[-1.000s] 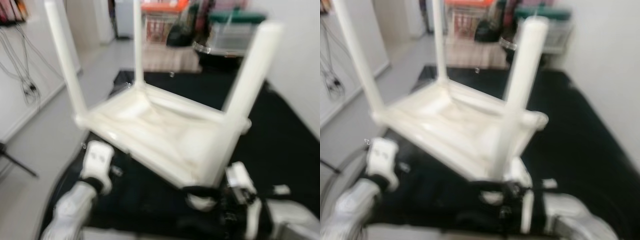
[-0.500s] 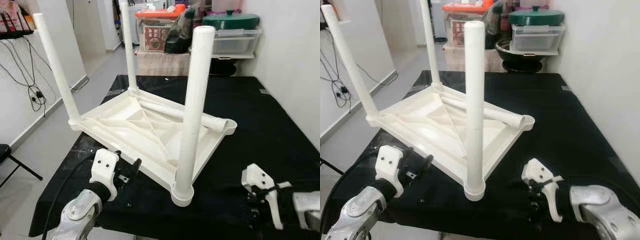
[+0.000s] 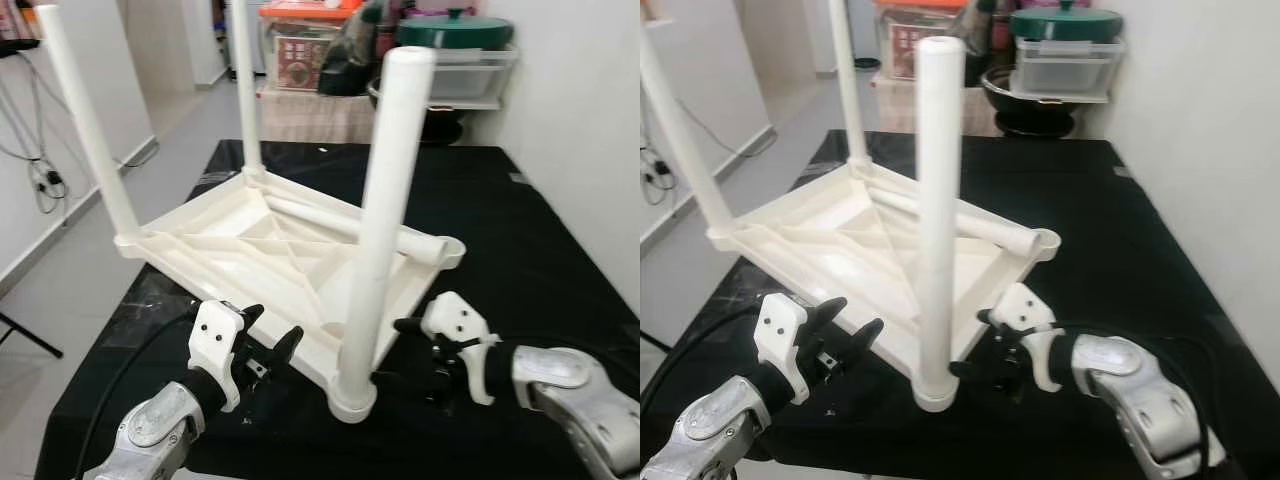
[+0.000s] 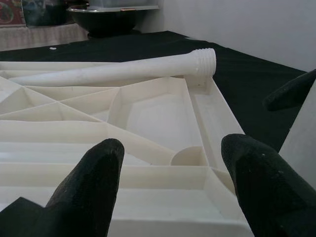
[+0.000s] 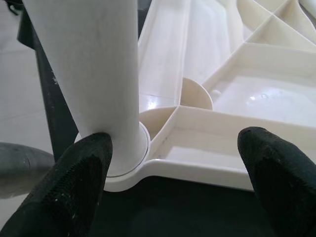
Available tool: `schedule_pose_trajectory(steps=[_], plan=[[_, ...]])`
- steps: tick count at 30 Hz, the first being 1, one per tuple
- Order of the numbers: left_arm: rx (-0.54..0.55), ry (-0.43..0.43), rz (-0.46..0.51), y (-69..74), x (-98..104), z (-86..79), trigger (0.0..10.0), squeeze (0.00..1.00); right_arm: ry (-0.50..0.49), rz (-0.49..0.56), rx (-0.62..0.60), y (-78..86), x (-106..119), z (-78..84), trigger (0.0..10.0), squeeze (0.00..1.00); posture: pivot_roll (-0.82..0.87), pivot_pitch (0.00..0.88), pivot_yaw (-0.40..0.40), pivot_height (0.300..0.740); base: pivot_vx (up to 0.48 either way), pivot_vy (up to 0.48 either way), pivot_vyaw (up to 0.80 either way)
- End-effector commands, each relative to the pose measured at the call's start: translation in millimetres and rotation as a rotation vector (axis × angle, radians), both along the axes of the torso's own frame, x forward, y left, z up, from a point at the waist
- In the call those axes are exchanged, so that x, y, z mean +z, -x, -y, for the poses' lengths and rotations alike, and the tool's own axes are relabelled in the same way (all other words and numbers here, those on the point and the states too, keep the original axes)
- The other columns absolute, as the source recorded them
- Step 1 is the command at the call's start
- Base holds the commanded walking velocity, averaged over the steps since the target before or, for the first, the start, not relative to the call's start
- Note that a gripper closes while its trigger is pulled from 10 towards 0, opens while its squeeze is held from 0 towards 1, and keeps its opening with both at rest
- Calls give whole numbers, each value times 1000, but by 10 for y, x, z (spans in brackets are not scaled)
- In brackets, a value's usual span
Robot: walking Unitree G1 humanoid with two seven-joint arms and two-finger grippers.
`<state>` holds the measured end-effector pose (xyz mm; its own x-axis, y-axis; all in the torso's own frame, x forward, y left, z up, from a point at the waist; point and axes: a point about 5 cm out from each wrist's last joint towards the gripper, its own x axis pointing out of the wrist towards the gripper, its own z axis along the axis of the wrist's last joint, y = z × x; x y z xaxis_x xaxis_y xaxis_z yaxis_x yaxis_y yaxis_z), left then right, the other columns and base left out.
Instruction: Building children table
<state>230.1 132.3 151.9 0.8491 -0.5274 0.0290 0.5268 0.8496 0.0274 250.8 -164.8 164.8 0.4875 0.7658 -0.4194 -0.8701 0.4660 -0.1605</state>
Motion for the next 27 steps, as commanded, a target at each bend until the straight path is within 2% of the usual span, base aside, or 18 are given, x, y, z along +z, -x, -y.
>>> schedule_pose_trajectory(steps=[1,3,4,6,9,13,15,16,21,23,27], plan=[[-1,-7,-7,12,12,-20,10000,0,-30,46,111,32,69,-250,10000,0,-49,24,-36,740,0,0,0],[-1,-11,-5,17,23,-24,10000,0,-47,57,157,42,98,-378,10000,0,-48,25,-37,740,0,0,0],[-1,-11,-5,17,23,-24,10000,0,-47,57,157,42,98,-378,10000,0,-48,25,-37,740,0,0,0],[4,-19,-2,33,36,-39,10000,0,-74,68,218,62,142,-553,10000,0,-38,25,-41,740,0,0,0],[26,-24,2,37,42,-67,10000,0,-106,69,263,90,176,-657,10000,0,-31,28,-46,740,0,0,0],[66,-30,8,34,49,-121,10000,0,-107,71,303,86,178,-695,10000,0,-25,32,-46,740,0,0,0],[91,-36,8,31,46,-152,10000,0,-59,89,283,-19,155,-615,10000,0,-20,33,-46,740,0,0,0],[91,-36,8,31,46,-152,10000,0,-59,89,283,-19,155,-615,10000,0,-20,33,-46,740,0,0,0],[130,-59,-19,51,-15,-198,10000,0,217,203,210,-529,210,-254,10000,0,2,44,-57,740,0,0,0],[132,-61,-22,55,-21,-199,10000,0,238,212,204,-582,231,-221,10000,0,2,44,-57,740,0,0,0],[138,-56,-43,147,-50,-188,10000,0,374,275,167,-925,487,-31,10000,0,34,65,-79,740,0,0,0]])
